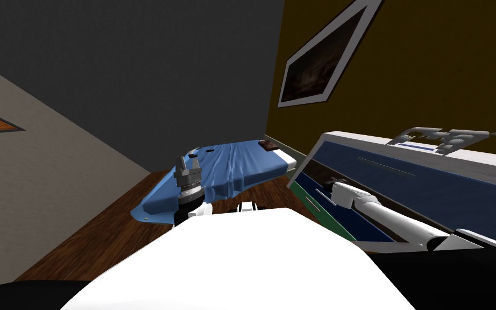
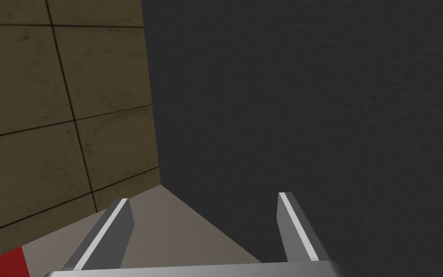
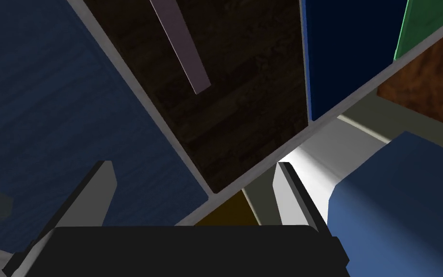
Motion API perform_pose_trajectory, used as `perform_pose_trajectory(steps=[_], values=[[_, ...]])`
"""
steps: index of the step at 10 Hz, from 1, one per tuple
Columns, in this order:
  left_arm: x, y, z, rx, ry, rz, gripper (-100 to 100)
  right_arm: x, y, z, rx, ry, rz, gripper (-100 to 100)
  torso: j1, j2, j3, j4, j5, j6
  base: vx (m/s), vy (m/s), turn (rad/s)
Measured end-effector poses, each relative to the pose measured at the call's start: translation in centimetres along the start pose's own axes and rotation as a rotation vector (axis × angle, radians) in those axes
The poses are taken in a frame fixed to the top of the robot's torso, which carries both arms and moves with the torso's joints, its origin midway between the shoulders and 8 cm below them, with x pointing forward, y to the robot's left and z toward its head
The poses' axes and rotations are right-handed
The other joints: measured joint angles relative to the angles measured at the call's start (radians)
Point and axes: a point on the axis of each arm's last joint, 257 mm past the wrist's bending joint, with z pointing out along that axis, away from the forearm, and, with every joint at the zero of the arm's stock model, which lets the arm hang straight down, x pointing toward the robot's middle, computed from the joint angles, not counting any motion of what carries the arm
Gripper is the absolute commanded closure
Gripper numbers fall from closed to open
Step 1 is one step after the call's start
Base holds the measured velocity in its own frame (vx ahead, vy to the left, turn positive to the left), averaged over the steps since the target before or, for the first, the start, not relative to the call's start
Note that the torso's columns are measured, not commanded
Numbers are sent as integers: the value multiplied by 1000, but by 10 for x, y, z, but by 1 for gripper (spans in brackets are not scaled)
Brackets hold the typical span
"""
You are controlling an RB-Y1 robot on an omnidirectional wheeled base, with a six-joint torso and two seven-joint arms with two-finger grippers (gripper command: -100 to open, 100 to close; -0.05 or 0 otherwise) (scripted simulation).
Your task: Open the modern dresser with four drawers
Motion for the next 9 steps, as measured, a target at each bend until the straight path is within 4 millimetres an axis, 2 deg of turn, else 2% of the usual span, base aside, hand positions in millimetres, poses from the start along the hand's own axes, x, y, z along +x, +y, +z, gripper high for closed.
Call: perform_pose_trajectory(steps=[1, 4, 5, 6, 9], values=[[0, 0, 0, 0, 0, 0, 0, 0, -2, 2, 9, 4, -5, -100, 0, 1, 0, 0, 0, 0, 19, 0, 80], [0, 0, 0, 0, 0, 0, 0, 13, -78, 15, 150, 56, -81, -100, -1, -3, -2, -1, 0, 0, 53, -19, 100], [0, 0, 0, 0, 0, 0, 0, 14, -95, 16, 180, 68, -94, -100, 0, -2, -1, -1, 0, 1, 23, -6, -13], [0, 0, 0, 0, 0, 0, 0, 12, -102, 14, 187, 69, -99, -100, 1, 1, 0, 0, 0, 1, 25, -2, 45], [0, 0, 0, 0, 0, 0, 0, 16, -151, 12, 282, 104, -139, -100, 0, -1, -1, 0, 0, 0, 35, -9, 59]])
